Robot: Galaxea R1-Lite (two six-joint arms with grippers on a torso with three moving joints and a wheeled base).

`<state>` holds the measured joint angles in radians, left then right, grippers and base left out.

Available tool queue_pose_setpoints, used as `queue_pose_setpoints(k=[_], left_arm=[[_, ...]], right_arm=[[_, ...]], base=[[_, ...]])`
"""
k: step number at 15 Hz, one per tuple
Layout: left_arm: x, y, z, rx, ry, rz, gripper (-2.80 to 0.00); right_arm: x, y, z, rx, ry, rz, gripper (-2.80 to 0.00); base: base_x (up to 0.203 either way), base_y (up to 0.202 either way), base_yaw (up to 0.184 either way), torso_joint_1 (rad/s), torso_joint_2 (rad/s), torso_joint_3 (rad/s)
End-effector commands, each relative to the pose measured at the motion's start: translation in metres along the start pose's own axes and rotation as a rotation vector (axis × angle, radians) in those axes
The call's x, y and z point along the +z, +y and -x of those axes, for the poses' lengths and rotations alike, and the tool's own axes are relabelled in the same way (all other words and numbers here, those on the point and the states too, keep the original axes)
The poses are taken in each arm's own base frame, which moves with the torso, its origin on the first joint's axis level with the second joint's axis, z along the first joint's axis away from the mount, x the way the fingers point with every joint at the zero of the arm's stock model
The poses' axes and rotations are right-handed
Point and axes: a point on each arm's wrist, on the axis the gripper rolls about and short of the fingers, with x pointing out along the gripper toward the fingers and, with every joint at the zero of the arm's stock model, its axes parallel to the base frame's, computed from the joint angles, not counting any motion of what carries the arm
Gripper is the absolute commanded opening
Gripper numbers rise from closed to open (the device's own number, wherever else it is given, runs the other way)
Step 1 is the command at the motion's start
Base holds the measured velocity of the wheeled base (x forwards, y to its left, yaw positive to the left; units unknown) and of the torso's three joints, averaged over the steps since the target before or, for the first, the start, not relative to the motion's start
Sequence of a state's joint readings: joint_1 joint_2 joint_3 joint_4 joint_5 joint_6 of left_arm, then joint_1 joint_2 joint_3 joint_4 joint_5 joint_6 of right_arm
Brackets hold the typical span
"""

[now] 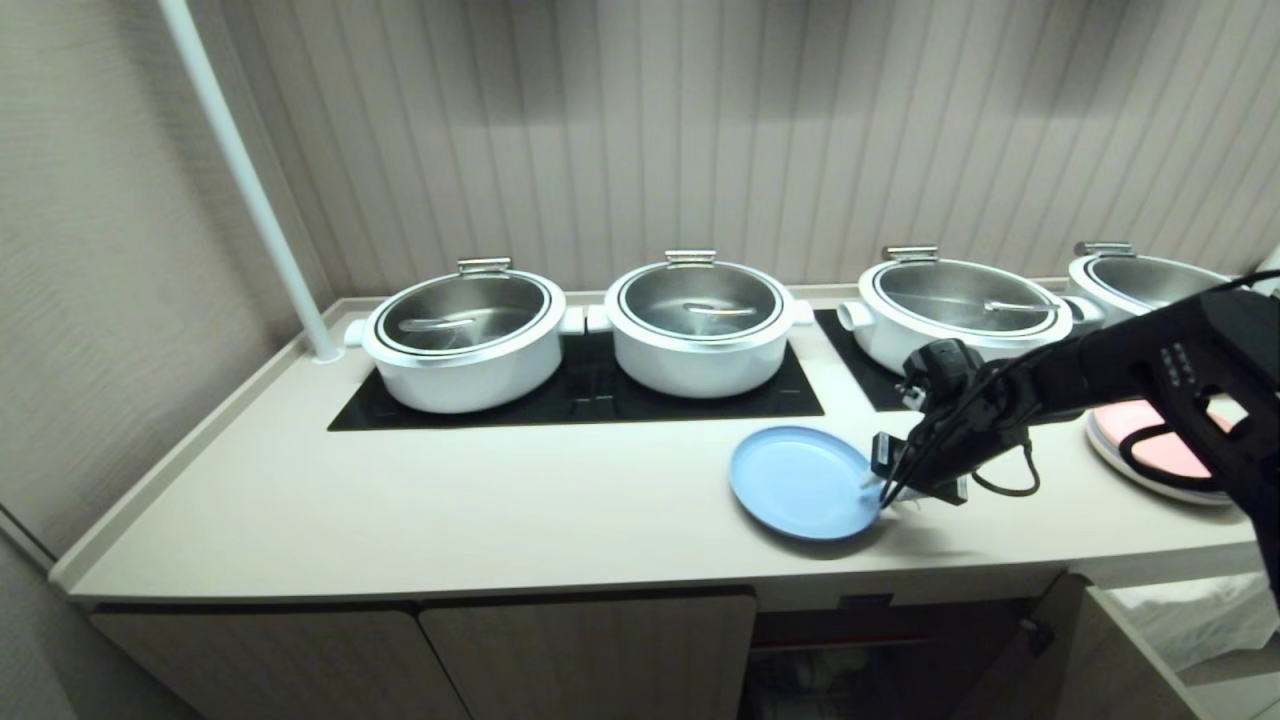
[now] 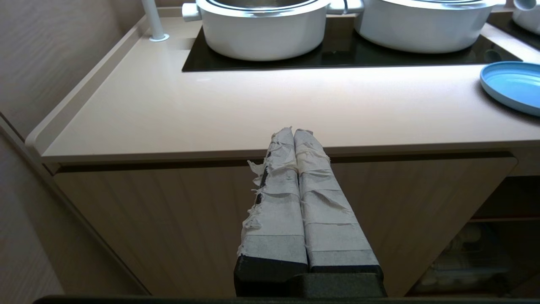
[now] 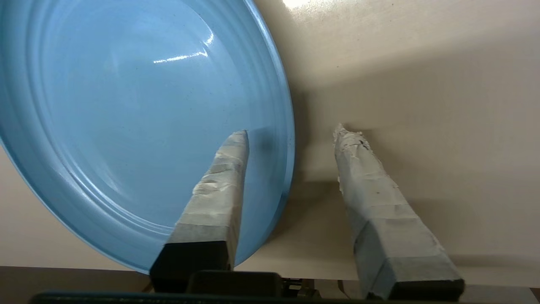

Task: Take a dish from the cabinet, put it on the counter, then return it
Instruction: Place it on the table

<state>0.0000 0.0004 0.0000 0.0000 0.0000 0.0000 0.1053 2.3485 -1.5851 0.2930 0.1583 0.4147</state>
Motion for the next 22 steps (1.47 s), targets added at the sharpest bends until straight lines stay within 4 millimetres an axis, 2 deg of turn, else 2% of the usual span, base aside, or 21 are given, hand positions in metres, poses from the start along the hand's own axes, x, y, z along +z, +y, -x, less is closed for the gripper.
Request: queue_pose_setpoints(k=[1,13,19,22], left_arm=[[0.0,0.0,0.0,0.0,0.0,0.0,-2.8],[0.0,0.0,0.0,0.0,0.0,0.0,-2.8],[0.0,0.0,0.0,0.0,0.0,0.0,-2.8],[0.0,0.0,0.0,0.0,0.0,0.0,-2.8]], right_arm=[[0.001,0.001,0.001,0.002,-0.002,-0.002,0.0],[0.007,0.003,0.007,-0.037,-0.059,0.053,0.0],[0.018,0.009,0.027,-0.085,-0.196,0.122,0.0],[0.018,0.011,0.039,-0.091,-0.217,0.124,0.0]], base=[[0.0,0.0,0.0,0.0,0.0,0.0],[0.0,0.0,0.0,0.0,0.0,0.0],[0.0,0.0,0.0,0.0,0.0,0.0],[0.0,0.0,0.0,0.0,0.0,0.0]])
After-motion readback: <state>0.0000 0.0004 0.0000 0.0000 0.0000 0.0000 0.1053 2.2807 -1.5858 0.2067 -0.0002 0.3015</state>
